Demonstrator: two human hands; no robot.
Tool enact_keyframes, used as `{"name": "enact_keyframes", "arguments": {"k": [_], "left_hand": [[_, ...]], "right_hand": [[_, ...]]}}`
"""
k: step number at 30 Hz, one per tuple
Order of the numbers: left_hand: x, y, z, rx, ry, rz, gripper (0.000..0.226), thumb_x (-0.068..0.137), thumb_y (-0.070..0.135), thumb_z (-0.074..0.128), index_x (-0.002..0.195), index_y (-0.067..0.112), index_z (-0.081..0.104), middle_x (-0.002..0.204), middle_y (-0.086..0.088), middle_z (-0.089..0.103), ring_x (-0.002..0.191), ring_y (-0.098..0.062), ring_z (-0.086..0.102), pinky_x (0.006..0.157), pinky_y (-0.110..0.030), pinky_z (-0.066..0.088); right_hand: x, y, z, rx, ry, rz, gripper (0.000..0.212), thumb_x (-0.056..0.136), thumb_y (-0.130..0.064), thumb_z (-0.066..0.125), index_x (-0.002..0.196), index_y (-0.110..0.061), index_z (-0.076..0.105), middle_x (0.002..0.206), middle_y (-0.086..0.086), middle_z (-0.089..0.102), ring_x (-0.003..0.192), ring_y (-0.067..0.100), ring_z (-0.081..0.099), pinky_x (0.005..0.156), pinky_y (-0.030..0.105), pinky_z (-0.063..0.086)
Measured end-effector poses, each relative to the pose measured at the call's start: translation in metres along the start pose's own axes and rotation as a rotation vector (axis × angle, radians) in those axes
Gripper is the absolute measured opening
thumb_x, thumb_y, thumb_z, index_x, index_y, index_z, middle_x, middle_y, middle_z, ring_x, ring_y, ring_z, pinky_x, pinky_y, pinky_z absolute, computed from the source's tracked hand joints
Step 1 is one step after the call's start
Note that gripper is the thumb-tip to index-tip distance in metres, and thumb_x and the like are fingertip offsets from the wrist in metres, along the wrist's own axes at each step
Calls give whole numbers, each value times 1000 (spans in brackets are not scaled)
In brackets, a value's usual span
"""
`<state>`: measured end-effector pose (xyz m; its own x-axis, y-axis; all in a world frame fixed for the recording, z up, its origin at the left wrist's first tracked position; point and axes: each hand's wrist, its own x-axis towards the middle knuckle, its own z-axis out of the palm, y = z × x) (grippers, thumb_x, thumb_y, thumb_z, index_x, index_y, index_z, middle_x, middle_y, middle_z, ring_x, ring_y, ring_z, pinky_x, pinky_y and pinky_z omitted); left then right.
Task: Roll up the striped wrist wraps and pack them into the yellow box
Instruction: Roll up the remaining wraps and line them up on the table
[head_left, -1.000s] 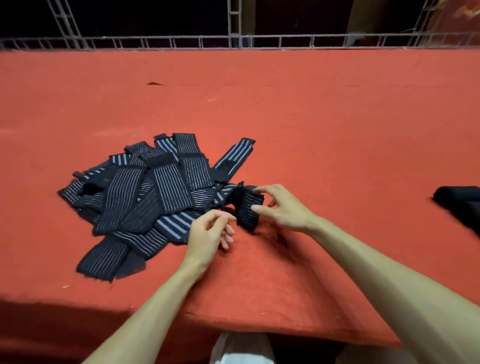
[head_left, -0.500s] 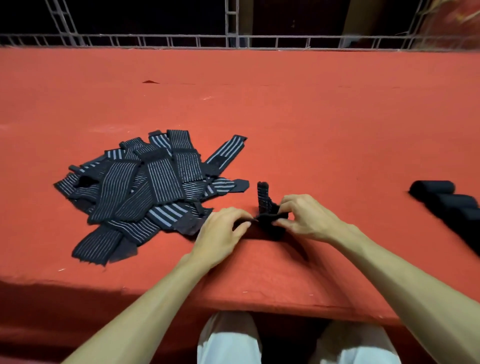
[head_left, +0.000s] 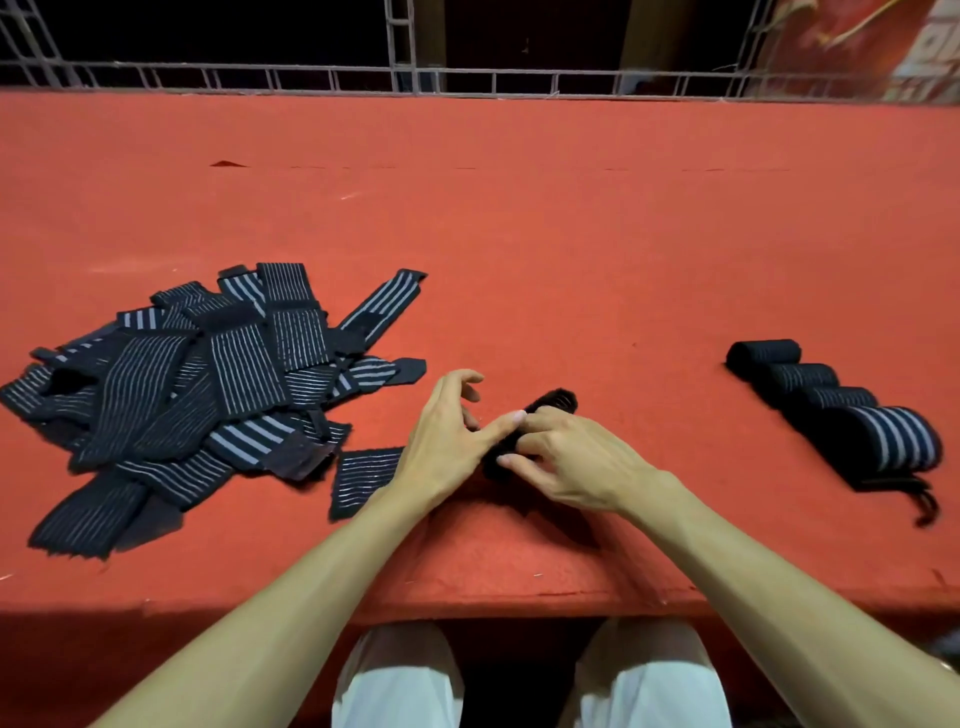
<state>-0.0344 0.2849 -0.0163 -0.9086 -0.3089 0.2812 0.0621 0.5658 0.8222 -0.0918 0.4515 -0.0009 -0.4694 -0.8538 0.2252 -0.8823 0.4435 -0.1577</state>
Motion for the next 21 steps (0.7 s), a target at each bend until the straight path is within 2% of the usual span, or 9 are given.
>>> {"name": "enact_keyframes", "arguments": {"k": [2, 6, 8, 10, 11, 13, 14, 17, 21], "left_hand": [[4, 1, 2, 9, 3, 4, 53, 78, 49, 74, 119, 30, 48, 105, 8, 53, 83, -14, 59, 80, -32, 51], [18, 10, -1, 2, -47, -31, 44, 81, 50, 69, 117, 26, 58, 104, 7, 54, 83, -8, 57, 73, -15, 45], [27, 11, -2, 74, -84, -27, 38, 82, 49, 69, 111, 27, 61, 100, 9, 56, 82, -5, 55, 71, -16, 43], [32, 10, -2, 128, -88, -7, 25, 85, 41, 70, 102, 23, 66, 90, 9, 61, 79, -6, 57, 72, -19, 45], [33, 9, -1, 125, -60, -5, 17, 87, 35, 69, 95, 20, 68, 83, 10, 63, 77, -7, 58, 71, -15, 45], [32, 7, -1, 81, 21, -27, 13, 89, 27, 67, 83, 16, 68, 72, 9, 64, 71, -8, 60, 65, -9, 41], [31, 6, -1, 42, 52, -47, 16, 90, 26, 67, 79, 14, 66, 70, 7, 65, 68, -11, 61, 66, -12, 44], [25, 6, -2, -108, 94, -127, 19, 90, 24, 66, 77, 11, 63, 72, -5, 69, 69, -22, 68, 72, -37, 57], [19, 14, -9, -208, 118, -163, 17, 87, 24, 70, 73, 17, 64, 74, -6, 70, 76, -24, 70, 75, -38, 59]], "right_hand": [[1, 1, 1, -24, 56, -50, 51, 94, -46, 40, 74, -11, 70, 79, 5, 63, 82, 23, 57, 69, 38, 52], [4, 6, 2, -78, 71, -120, 46, 97, -45, 43, 75, -13, 68, 77, 1, 61, 85, 21, 56, 78, 34, 49], [5, 8, 3, -82, 49, -128, 49, 98, -48, 39, 80, -13, 70, 82, -1, 61, 90, 18, 54, 82, 31, 48], [4, 9, 3, -69, 35, -126, 52, 98, -50, 37, 83, -14, 71, 85, -4, 62, 95, 15, 54, 85, 28, 46], [4, 9, 4, -42, 37, -110, 52, 98, -51, 37, 83, -14, 71, 86, -5, 62, 95, 14, 53, 84, 27, 47], [2, 10, 5, 99, 65, -12, 52, 97, -52, 39, 83, -13, 71, 86, -6, 64, 91, 12, 55, 80, 29, 48], [1, 10, 6, 222, 108, 64, 49, 96, -51, 43, 81, -13, 71, 82, -6, 64, 84, 13, 56, 77, 33, 49], [4, 3, 5, 509, 274, 316, 29, 91, -44, 61, 77, -19, 67, 70, -7, 65, 65, 8, 58, 67, 34, 48], [18, -11, 0, 648, 351, 510, 31, 82, -44, 72, 89, -22, 53, 78, -8, 66, 70, 7, 60, 63, 26, 44]]}}
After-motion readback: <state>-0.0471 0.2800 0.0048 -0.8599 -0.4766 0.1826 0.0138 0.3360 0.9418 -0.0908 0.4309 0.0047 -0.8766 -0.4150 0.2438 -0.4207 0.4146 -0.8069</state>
